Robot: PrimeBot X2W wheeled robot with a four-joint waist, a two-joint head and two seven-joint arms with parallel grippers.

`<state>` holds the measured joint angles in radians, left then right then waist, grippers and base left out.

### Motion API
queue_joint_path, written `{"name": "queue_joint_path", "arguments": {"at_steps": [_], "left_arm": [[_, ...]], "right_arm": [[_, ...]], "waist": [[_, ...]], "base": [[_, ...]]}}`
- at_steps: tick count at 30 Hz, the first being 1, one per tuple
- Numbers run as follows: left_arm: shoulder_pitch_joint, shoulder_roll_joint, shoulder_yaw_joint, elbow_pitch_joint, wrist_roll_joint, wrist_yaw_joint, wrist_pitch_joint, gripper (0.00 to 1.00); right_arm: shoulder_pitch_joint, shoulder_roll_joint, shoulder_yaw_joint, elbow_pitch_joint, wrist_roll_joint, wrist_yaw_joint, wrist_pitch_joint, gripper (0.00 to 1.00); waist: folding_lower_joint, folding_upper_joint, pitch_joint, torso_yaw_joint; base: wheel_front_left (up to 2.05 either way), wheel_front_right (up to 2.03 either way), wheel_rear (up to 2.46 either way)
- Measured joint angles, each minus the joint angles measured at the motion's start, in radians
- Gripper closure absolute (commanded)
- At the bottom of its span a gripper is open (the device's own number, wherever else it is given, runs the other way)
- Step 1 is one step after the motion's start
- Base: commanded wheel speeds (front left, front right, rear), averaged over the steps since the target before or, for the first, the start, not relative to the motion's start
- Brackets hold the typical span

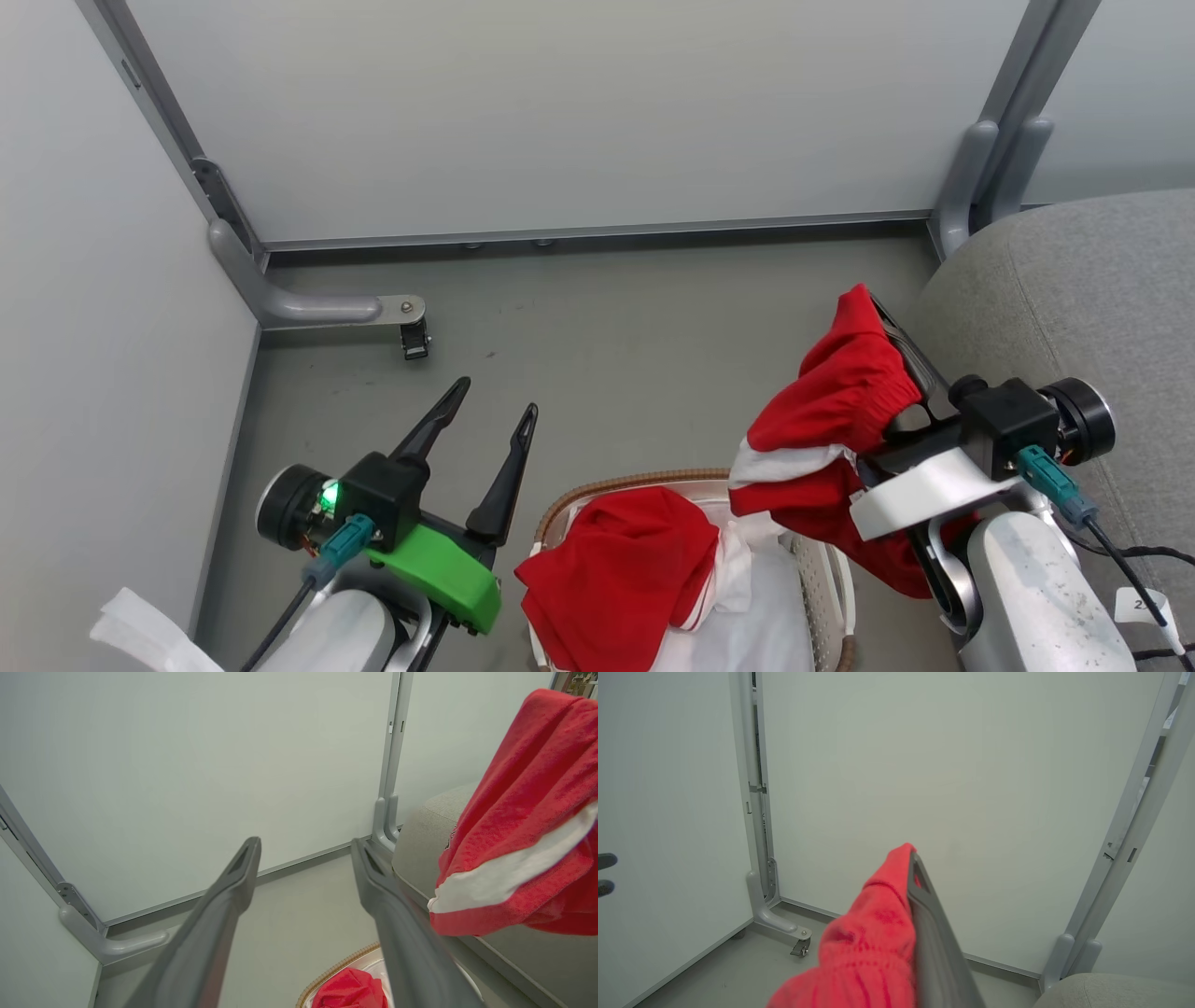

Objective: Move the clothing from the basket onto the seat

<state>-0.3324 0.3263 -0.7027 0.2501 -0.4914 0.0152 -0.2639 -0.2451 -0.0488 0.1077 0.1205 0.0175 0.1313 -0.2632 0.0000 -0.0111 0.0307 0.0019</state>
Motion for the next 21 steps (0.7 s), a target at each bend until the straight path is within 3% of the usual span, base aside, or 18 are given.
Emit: {"name": "queue_joint_path", "arguments": {"at_steps": [8, 21], "left_arm": [[0.076, -0.077, 0.102, 0.033, 0.089, -0.076, 0.0, 0.0], [0.144, -0.168, 0.186, 0.063, 0.19, -0.129, 0.0, 0.0]], "right_arm": [[0.01, 0.0, -0.027, 0.004, -0.011, 0.0, 0.0, 1.0], [0.007, 0.001, -0.066, 0.0, -0.02, 0.0, 0.0, 1.0]], "waist": [[0.0, 0.0, 0.007, -0.008], [0.0, 0.0, 0.009, -0.065]], "base": [[0.0, 0.0, 0.0], [0.0, 0.0, 0.0]]}}
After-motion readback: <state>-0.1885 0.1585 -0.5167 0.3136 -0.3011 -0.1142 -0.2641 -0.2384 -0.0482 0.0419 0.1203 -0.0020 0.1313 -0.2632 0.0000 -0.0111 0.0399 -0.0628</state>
